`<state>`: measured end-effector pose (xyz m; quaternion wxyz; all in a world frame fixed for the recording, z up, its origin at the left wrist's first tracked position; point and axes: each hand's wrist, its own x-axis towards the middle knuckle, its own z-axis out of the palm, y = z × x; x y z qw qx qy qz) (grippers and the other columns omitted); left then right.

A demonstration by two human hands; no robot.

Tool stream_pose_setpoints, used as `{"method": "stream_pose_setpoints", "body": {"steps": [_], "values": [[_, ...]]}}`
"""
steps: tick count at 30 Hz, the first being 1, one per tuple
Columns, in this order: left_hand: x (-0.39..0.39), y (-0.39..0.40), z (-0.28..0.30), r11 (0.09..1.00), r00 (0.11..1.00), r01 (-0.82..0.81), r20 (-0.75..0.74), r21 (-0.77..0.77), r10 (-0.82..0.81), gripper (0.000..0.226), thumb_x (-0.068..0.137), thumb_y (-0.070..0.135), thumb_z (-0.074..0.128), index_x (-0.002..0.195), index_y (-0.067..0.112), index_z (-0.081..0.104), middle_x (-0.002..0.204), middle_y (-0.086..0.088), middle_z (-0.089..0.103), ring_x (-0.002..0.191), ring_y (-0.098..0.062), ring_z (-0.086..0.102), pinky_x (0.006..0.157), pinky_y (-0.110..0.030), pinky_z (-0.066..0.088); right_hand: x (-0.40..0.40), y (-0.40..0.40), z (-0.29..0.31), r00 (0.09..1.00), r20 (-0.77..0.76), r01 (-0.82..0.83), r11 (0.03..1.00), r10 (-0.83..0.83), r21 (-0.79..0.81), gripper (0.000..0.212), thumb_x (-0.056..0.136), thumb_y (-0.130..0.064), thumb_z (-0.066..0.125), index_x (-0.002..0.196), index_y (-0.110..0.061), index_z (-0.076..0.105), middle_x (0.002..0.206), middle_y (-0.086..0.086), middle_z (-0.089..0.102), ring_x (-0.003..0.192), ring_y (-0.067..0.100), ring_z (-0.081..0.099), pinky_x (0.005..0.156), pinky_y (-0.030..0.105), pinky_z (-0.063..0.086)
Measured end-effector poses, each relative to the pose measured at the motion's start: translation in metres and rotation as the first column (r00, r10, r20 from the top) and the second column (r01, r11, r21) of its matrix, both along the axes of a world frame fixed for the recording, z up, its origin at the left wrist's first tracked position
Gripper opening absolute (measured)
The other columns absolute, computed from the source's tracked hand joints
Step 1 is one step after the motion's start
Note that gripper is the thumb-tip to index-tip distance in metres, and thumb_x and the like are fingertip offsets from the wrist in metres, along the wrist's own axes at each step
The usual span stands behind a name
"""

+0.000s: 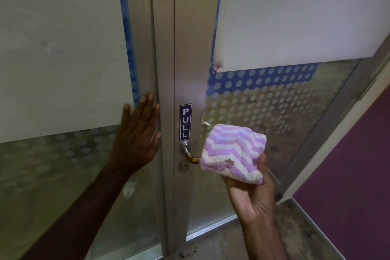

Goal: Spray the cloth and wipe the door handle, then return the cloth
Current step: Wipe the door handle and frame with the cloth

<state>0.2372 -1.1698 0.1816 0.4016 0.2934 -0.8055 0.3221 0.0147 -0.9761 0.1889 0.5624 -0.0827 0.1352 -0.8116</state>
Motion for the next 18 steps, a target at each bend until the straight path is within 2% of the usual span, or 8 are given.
{"method": "stream_pose_setpoints", "body": {"steps": [2,4,7,11,14,15,17,18], "values": [[0.001,-0.005,-0.008,0.999,0.999,-0.031,0.025,-0.023,0.031,0.076,0.101,0.031,0.042,0.163,-0.001,0.012,0.173,-0.019,0.000,0.162,-0.031,-0.001,0.130,-0.054,-0.003,0.000,-0.010,-0.002,0.996,-0.088,0.025,0.998,-0.020,0.058,0.059,0.087,-0.004,0.056,0.146,-0.008,0.052,0.137,0.016,0.066,0.119,0.030,0.070,0.086,0.046,0.062],[-0.001,-0.011,-0.010,0.996,0.996,-0.073,0.047,-0.056,0.076,0.077,0.103,0.033,0.039,0.165,0.001,0.008,0.173,-0.018,-0.006,0.162,-0.032,-0.004,0.130,-0.054,-0.007,0.006,-0.024,-0.003,0.963,-0.261,0.106,0.987,-0.071,0.123,0.055,0.082,0.007,0.053,0.136,-0.004,0.060,0.123,0.016,0.072,0.104,0.026,0.074,0.078,0.039,0.063],[-0.004,-0.014,-0.014,0.992,0.994,-0.097,0.038,-0.087,0.100,0.075,0.103,0.030,0.039,0.165,0.001,0.008,0.173,-0.018,-0.008,0.162,-0.031,-0.006,0.130,-0.053,-0.008,0.039,-0.055,-0.005,0.789,-0.598,0.345,0.907,-0.141,0.242,0.045,0.086,0.016,0.050,0.116,-0.010,0.072,0.108,0.017,0.074,0.092,0.023,0.069,0.076,0.035,0.057],[-0.003,-0.014,-0.017,0.993,0.997,-0.068,0.015,-0.099,0.070,0.067,0.105,0.022,0.033,0.164,0.000,0.010,0.173,-0.018,-0.003,0.162,-0.031,-0.003,0.130,-0.053,-0.006,0.099,-0.109,-0.003,0.561,-0.821,0.477,0.851,-0.103,0.219,0.064,0.091,0.019,0.043,0.149,-0.008,0.047,0.145,0.027,0.053,0.106,0.022,0.056,0.083,0.031,0.052],[-0.005,-0.014,-0.017,0.989,0.998,-0.065,0.008,-0.133,0.066,0.066,0.103,0.018,0.035,0.162,-0.003,0.017,0.170,-0.019,0.014,0.162,-0.033,-0.001,0.130,-0.054,-0.003,0.128,-0.128,-0.004,0.488,-0.865,0.544,0.816,-0.116,0.197,0.066,0.091,0.016,0.045,0.152,-0.009,0.044,0.152,0.015,0.051,0.133,0.026,0.054,0.113,0.042,0.046],[-0.006,-0.014,-0.016,0.987,0.997,-0.070,0.003,-0.142,0.071,0.066,0.101,0.017,0.037,0.161,-0.005,0.021,0.167,-0.021,0.019,0.162,-0.033,-0.001,0.131,-0.054,-0.002,0.135,-0.127,-0.005,0.491,-0.864,0.544,0.813,-0.107,0.208,0.064,0.091,0.015,0.045,0.150,-0.010,0.047,0.148,0.011,0.055,0.132,0.024,0.056,0.113,0.039,0.046],[-0.005,-0.013,-0.014,0.987,0.997,-0.077,-0.002,-0.141,0.077,0.063,0.100,0.016,0.039,0.158,-0.006,0.028,0.163,-0.024,0.025,0.162,-0.033,-0.002,0.131,-0.054,-0.002,0.137,-0.116,-0.011,0.580,-0.812,0.471,0.842,-0.070,0.263,0.058,0.092,0.017,0.042,0.140,-0.010,0.059,0.121,0.000,0.068,0.097,0.009,0.067,0.083,0.025,0.057],[-0.005,-0.012,-0.013,0.987,0.997,-0.080,0.000,-0.139,0.081,0.062,0.101,0.016,0.038,0.158,-0.007,0.028,0.162,-0.024,0.025,0.162,-0.033,-0.003,0.130,-0.054,-0.001,0.130,-0.108,-0.015,0.648,-0.760,0.405,0.866,-0.046,0.292,0.057,0.090,0.019,0.039,0.129,-0.011,0.067,0.102,-0.006,0.071,0.076,0.003,0.063,0.065,0.019,0.053]]}}
